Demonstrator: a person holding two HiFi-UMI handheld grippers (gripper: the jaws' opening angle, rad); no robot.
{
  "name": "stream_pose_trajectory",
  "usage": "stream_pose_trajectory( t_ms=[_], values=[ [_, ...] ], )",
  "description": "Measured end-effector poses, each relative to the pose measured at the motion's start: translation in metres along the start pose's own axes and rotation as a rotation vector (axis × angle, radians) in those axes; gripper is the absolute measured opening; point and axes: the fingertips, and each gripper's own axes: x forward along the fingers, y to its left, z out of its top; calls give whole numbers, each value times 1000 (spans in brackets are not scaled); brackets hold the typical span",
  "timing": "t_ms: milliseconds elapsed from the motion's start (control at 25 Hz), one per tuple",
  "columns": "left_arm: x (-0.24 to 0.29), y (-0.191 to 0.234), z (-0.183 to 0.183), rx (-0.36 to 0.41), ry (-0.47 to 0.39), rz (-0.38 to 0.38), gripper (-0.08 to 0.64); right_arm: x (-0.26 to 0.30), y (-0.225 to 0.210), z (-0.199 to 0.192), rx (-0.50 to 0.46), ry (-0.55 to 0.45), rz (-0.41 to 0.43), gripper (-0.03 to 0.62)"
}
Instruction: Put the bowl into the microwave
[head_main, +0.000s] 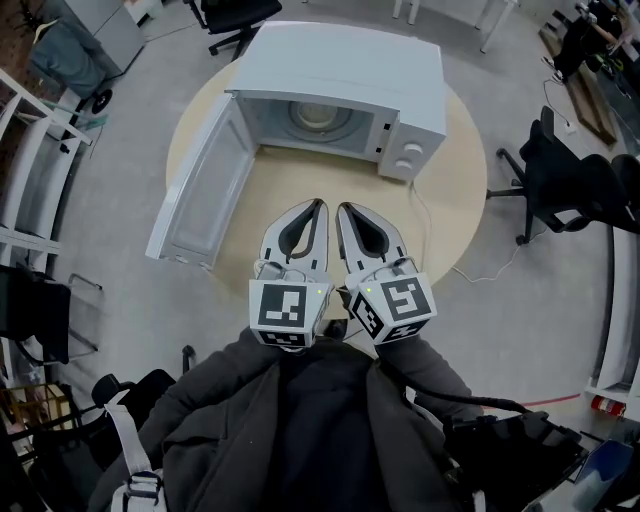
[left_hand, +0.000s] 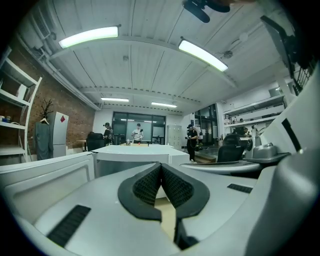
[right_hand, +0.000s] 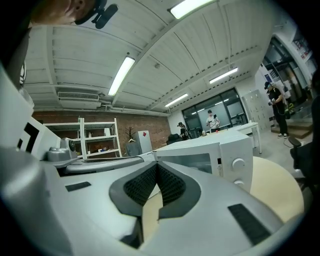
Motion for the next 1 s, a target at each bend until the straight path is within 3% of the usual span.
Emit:
stream_pose_trajectory(
  t_ms=[1000],
  values=[
    [-1, 5, 8, 38, -21, 7, 9, 6, -5, 12, -11, -39, -21, 6]
  ],
)
